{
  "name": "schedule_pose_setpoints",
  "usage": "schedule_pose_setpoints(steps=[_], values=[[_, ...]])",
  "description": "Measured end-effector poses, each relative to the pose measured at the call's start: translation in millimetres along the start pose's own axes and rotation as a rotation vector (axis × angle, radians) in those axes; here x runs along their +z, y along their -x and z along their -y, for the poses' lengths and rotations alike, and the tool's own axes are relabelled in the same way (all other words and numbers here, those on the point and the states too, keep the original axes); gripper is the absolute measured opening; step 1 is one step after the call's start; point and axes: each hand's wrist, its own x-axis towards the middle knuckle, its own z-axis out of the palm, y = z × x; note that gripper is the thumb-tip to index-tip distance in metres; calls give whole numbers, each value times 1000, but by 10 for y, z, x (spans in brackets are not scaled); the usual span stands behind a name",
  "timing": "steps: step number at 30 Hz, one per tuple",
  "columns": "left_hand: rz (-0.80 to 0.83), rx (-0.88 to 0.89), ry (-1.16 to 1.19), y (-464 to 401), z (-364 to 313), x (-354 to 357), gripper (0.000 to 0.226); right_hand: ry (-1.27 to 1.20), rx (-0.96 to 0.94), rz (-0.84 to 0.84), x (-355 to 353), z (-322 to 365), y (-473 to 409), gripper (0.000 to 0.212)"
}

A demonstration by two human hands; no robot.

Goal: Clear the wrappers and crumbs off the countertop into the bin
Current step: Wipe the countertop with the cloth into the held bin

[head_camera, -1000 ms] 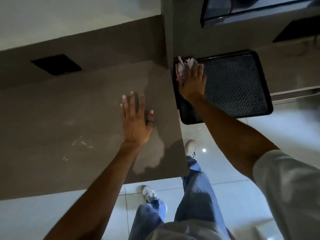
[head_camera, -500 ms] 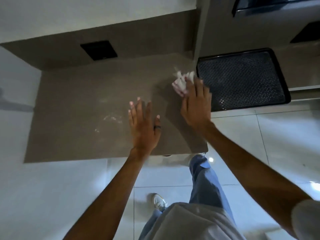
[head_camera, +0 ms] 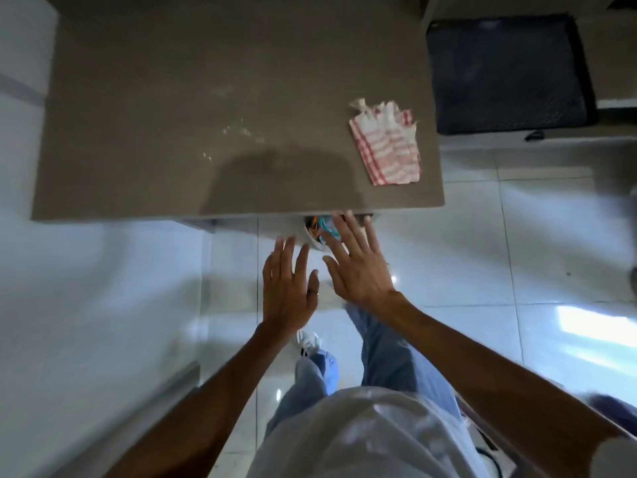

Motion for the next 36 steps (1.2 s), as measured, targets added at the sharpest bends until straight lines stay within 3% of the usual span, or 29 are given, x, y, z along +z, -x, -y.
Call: schedule_pose_setpoints(steps=[2,5,8,11,14,17,19,24,29,33,36], values=[[125,-42,4,154,82,297,57,-29,78,240,435,-18,223,54],[337,-190,67,41,237,843,64,-303,439,435,1126,-295,172,61],[500,-547,373,-505,426,1710,79,-626,882,448,2011,-735,-244,77],[504,-1014,854,-1149,645,2612,97,-919,1322,321,2915,-1200,-707,79],[443,-1276,1284,-1566,797,3247,97,-1151,1449,285,3522,-1498,-984,60],[394,-1079,1366,-1724,881,3635,54,-1063,1414,213,3882,-1619,-1050,42],[363,-997,1344,-1650,852,3520,36,-937,1398,212,3777,-1526,-969,39],[316,-1126,1470,-918,707,2295,67,-782,1209,248,2450,-527,-419,40],[375,-1332,1430,-302,616,881,41,-848,549,118,656,401,-51,53],[346,-1372,1426,-134,590,115,43,-626,134,-236,-390,255,-465,49],[317,-1325,1411,-156,547,-214,44,-296,99,-391,-805,-374,-1067,41]])
